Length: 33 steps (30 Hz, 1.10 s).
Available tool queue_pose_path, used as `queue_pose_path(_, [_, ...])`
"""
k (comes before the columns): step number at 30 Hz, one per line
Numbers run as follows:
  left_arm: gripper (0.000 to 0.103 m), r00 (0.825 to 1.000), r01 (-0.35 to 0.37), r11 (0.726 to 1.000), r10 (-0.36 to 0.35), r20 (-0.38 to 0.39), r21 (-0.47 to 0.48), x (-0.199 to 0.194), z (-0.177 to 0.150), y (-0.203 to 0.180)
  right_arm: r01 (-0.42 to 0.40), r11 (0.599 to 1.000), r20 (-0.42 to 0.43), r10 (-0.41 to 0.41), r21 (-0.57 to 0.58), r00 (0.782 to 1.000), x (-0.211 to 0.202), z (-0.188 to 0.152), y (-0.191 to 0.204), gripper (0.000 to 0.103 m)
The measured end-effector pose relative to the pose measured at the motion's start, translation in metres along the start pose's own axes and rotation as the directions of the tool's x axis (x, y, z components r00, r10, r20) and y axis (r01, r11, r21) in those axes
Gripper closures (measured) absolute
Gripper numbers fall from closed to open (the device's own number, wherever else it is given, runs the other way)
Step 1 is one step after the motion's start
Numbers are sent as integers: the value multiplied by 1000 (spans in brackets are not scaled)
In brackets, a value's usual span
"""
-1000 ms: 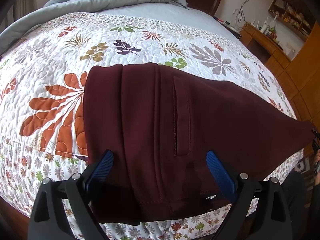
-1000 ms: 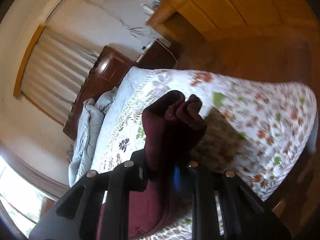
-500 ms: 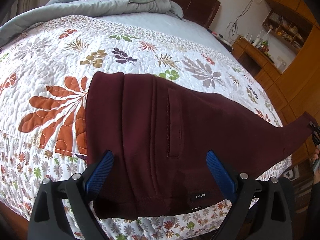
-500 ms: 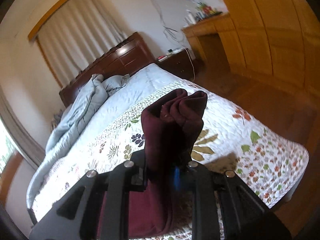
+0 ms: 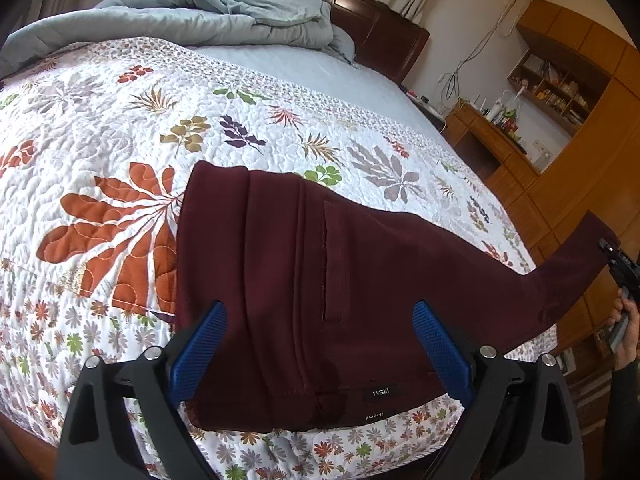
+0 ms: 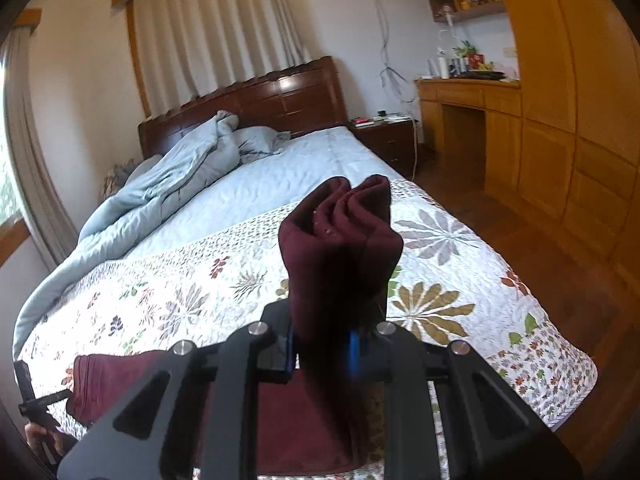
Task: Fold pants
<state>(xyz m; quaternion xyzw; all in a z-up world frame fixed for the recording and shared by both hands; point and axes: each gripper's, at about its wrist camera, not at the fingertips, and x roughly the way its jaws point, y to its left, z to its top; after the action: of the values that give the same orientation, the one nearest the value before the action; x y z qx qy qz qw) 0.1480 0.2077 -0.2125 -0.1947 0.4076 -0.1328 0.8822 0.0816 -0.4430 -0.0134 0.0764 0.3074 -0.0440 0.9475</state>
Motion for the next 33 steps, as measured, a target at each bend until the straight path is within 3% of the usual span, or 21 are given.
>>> queue_pose_path(11, [8, 999, 44, 999, -44, 24, -20, -9, -3, 6, -47, 995, -55, 43, -84, 998, 24, -8, 55, 85])
queue_pose_path(19, [8, 997, 63, 998, -62, 40, -23, -14, -5, 6, -53, 971, -89, 33, -233, 996, 40, -26, 112, 85])
queue_pose_path(27, [8, 995, 85, 995, -83, 51, -45, -17, -4, 12, -29, 891, -107, -23, -454, 994, 58, -62, 167, 85])
queue_pose_path(33, [8, 995, 92, 995, -89, 53, -50, -17, -4, 12, -8, 802, -104, -67, -597, 992, 69, -91, 195, 85])
